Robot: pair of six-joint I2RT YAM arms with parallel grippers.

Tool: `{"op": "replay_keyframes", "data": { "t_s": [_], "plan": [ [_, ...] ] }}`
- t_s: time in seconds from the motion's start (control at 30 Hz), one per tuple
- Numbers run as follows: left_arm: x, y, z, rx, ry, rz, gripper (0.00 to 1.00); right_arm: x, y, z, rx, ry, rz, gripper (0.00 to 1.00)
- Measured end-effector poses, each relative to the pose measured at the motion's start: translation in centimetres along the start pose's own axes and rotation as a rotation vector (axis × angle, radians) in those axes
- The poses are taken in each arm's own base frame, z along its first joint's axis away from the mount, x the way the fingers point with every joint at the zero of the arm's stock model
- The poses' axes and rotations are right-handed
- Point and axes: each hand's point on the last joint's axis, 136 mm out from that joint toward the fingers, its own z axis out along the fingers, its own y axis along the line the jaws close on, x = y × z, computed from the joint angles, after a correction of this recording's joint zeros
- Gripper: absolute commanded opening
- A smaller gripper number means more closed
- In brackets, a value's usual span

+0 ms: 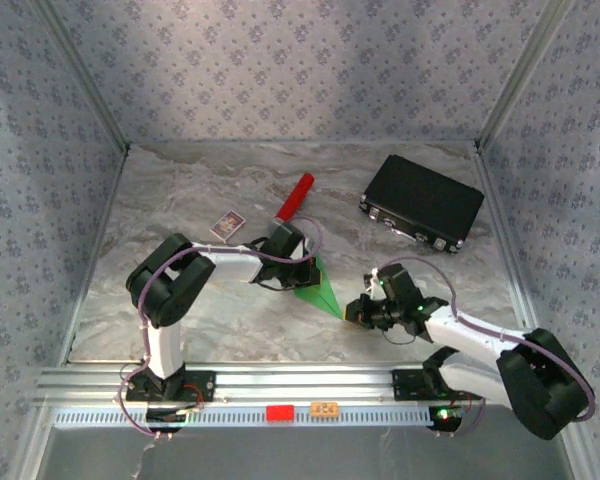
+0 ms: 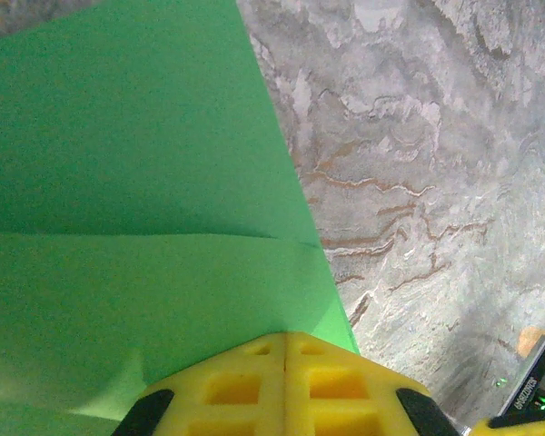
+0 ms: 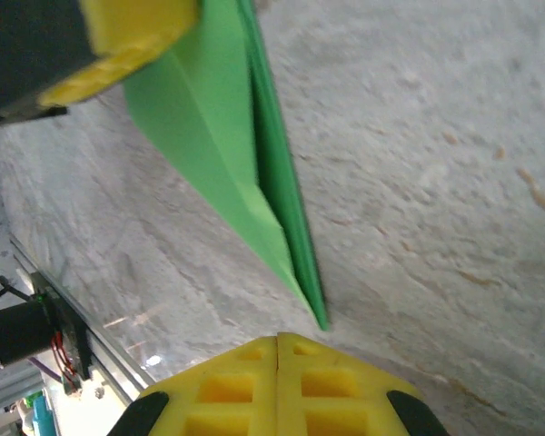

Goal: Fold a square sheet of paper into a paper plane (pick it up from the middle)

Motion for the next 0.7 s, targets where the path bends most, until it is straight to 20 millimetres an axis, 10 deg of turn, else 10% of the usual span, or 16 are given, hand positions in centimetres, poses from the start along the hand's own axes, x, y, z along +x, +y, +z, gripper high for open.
{"op": "replay_keyframes", "data": {
  "t_s": [0.7],
  "plan": [
    [-0.1, -0.1, 0.1, 0.007, -0.002, 0.010, 0.03, -4.6, 1.5, 6.0, 0.054, 0.091, -0.017, 0.01]
  ]
}}
